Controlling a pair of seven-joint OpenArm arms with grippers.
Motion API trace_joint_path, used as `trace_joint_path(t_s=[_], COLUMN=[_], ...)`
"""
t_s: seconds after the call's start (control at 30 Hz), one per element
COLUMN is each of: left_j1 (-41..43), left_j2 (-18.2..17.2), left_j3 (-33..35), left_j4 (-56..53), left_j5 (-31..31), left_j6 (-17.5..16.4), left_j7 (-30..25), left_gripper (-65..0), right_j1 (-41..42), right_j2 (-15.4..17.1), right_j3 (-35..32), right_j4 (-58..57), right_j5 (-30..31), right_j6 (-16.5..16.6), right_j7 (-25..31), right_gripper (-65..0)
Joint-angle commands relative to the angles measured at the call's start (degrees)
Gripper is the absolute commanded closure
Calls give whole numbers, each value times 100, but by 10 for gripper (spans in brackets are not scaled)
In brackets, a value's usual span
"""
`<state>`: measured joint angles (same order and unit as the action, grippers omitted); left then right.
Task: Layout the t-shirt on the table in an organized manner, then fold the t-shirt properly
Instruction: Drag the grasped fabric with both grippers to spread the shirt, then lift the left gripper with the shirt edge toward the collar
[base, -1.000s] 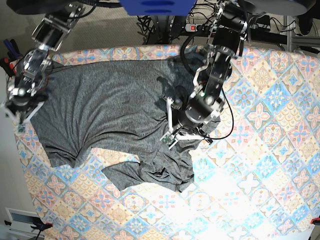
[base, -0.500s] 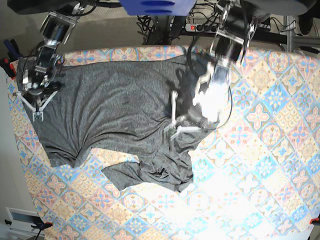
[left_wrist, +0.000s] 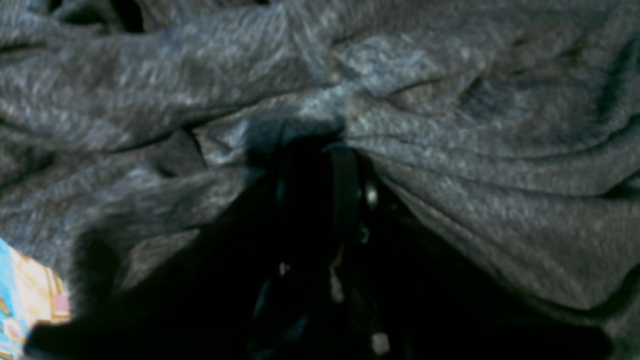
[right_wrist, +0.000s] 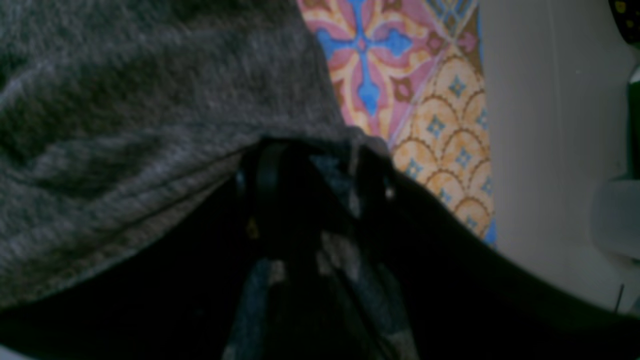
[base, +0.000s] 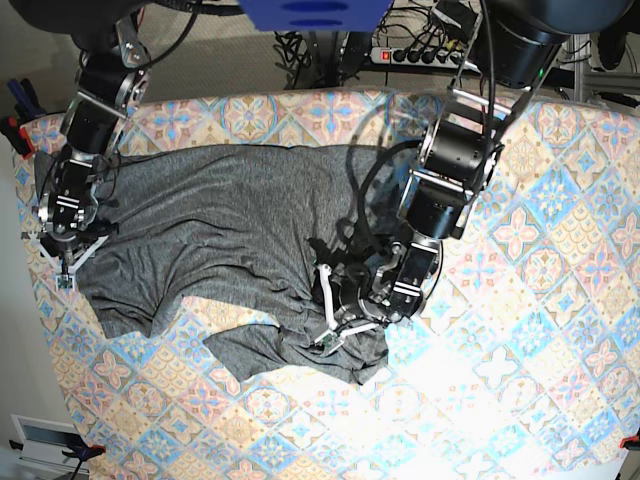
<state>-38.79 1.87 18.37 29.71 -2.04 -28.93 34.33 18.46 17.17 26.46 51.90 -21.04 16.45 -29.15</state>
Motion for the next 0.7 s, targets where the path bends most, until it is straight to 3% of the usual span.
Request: trace_joint_path(t_s=[0.0,0.1,0.23,0.33,0.53,0.67], left_j1=[120,129,490,841,1290,1668], left_j2=[29,143,-139,-306,-323,-288], left_j3=[40,31,31,49,49,110], left_j4=[-127,277,1930,3301,4840,5508], left_j5=[446,218,-530,-697,-521,297], left_j6=[383,383,383,383,436,436], left_j7=[361,501,1284,1741,2365,2418], left_gripper=[-97,-73,-67,-73,-100,-114], right_j1=[-39,-39,-382,-488,-699,-989], right_j2=[-156,-156,-156,-165,-174,-183], right_j3=[-66,-39,110,304,339,383], right_j4=[28,564,1619,2340,3078,3614], right_j5=[236,236,236,236,113,-46], right_j6=[522,514,505,505,505,505], right_j7=[-343,-343,-343,-343,-554,-580], right_gripper=[-238,-238,-238,-238,-238,-238])
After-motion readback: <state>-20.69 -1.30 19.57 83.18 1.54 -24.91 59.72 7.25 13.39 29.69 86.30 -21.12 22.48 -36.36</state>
